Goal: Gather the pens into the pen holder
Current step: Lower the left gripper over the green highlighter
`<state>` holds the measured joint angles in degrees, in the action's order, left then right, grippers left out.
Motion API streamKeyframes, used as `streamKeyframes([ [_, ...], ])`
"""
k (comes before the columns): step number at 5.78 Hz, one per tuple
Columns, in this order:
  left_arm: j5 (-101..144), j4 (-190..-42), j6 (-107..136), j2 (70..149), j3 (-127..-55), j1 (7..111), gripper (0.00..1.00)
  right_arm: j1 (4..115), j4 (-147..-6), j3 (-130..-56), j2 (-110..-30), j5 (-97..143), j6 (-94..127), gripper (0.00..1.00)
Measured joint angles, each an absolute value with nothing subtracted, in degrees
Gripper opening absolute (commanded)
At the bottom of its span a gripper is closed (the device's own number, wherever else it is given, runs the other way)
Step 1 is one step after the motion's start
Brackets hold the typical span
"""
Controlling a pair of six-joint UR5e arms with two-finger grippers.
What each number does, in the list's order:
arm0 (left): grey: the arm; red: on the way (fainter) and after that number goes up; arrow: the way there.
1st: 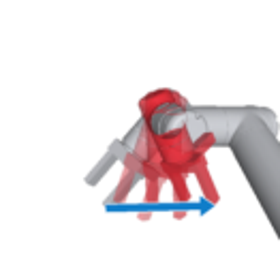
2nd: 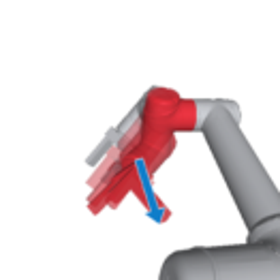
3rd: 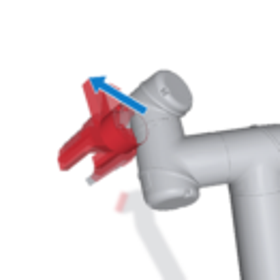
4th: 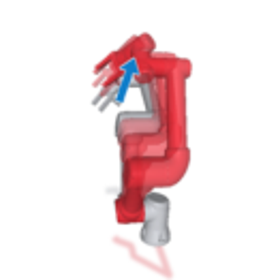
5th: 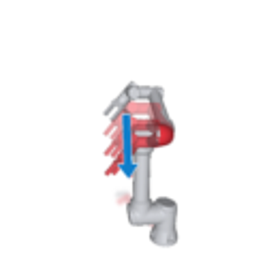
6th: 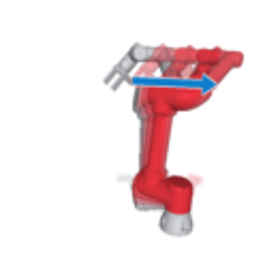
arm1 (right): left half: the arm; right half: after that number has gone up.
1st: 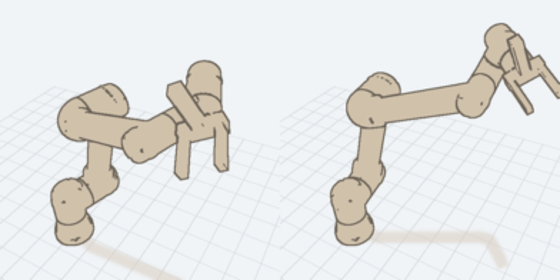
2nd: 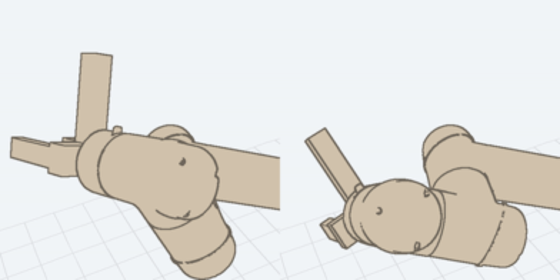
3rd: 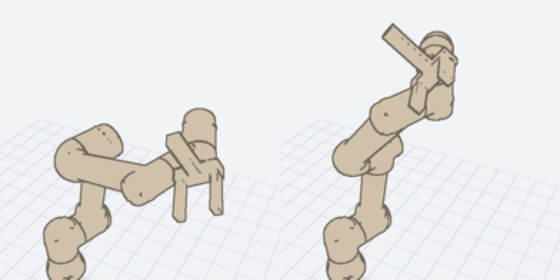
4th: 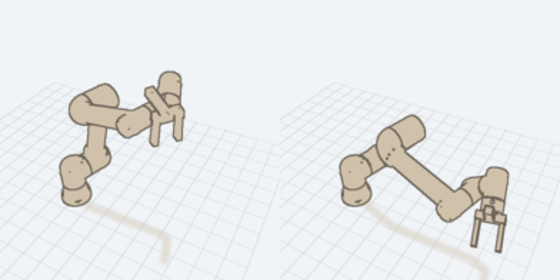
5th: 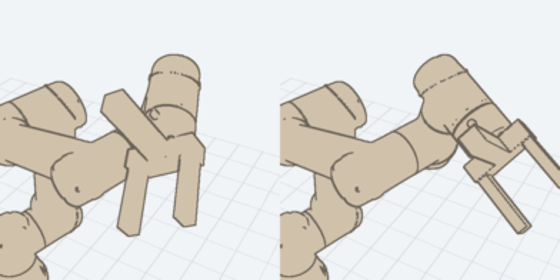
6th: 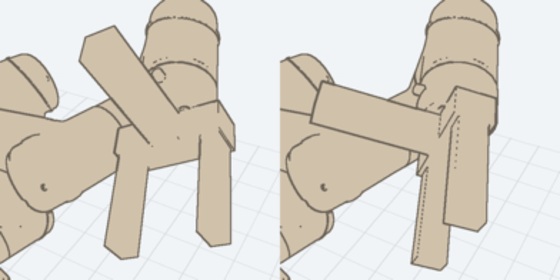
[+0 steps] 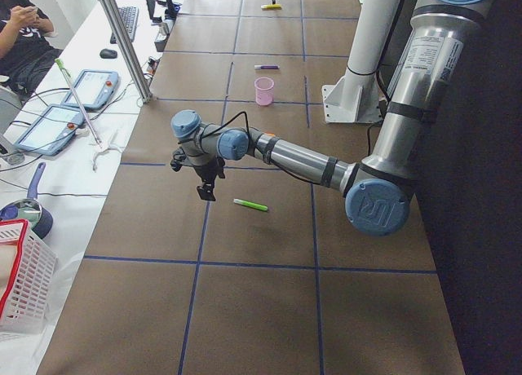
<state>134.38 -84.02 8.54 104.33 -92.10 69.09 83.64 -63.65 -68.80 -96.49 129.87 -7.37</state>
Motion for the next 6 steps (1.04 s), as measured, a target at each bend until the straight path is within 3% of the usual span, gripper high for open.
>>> streamKeyframes([
  [6,134.39,-84.76,11.53,104.49,-92.80,64.42,1.00,81.19,-60.48,-67.03,-95.59,130.51,-6.85,1.00],
])
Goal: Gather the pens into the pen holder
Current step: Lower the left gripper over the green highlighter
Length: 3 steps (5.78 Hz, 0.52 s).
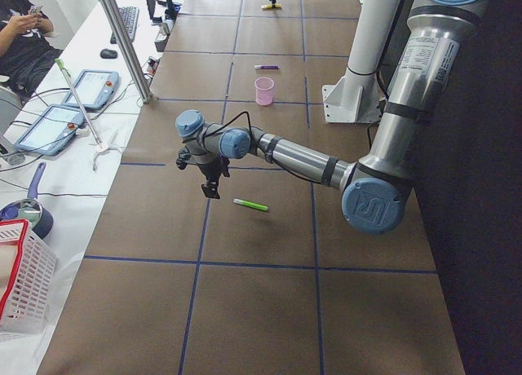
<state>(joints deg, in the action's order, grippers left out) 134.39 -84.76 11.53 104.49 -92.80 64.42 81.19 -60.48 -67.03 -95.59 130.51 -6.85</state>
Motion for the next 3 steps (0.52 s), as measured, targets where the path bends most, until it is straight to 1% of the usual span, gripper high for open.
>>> streamKeyframes([
  [1,133.26,-87.52,14.86,103.82,-92.94,61.55,1.00,81.16,-60.47,-67.04,-95.38,130.70,-6.79,1.00],
  [3,130.04,-96.44,16.54,99.94,-90.79,57.91,1.00,81.13,-60.47,-66.98,-95.14,130.77,-6.77,1.00],
])
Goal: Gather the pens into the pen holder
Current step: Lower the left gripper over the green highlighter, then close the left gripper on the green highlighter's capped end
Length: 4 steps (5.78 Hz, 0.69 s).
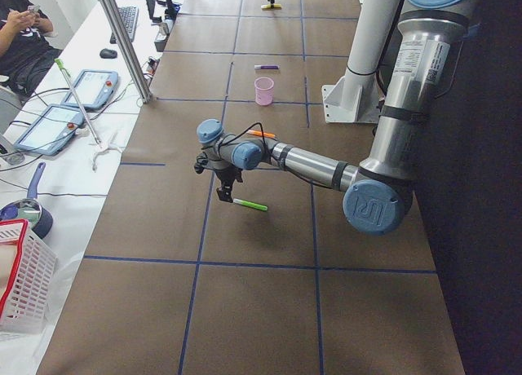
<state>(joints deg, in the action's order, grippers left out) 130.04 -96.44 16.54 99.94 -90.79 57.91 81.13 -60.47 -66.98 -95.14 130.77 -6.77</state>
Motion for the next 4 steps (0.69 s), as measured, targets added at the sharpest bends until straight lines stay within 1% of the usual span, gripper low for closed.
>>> streamKeyframes([
  [2,128.88,-102.37,16.86,98.00,-88.05,56.56,1.00,81.12,-60.47,-66.97,-95.10,130.81,-6.77,1.00],
  [4,128.61,-106.14,18.16,97.19,-87.18,55.75,1.00,81.12,-60.47,-66.97,-95.10,130.86,-6.63,1.00],
])
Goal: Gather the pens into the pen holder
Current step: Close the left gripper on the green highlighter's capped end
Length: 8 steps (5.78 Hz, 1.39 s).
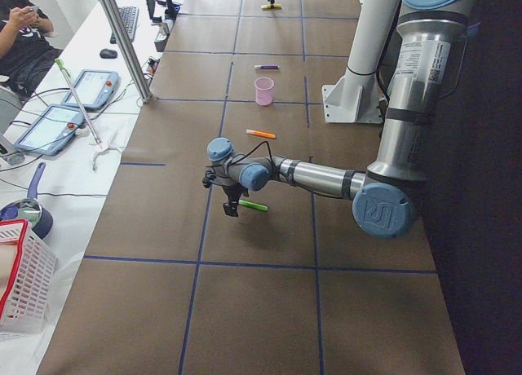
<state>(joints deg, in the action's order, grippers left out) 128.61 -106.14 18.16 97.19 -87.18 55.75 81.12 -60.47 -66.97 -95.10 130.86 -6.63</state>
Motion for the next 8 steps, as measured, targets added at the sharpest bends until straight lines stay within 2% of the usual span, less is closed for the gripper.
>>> streamKeyframes([
  [5,127.13,-110.98,23.08,96.11,-87.60,53.39,1.00,81.12,-60.47,-67.06,-95.10,130.87,-6.33,1.00],
  [6,127.10,-111.00,23.11,96.08,-87.72,53.36,0.95,81.12,-60.47,-67.06,-95.10,130.87,-6.33,1.00],
  [7,127.09,-111.00,23.09,96.04,-87.86,53.36,0.74,81.12,-60.47,-67.06,-95.10,130.87,-6.33,1.00],
  [8,127.09,-111.01,23.07,96.00,-88.10,53.35,0.61,81.12,-60.47,-67.06,-95.10,130.87,-6.33,1.00],
])
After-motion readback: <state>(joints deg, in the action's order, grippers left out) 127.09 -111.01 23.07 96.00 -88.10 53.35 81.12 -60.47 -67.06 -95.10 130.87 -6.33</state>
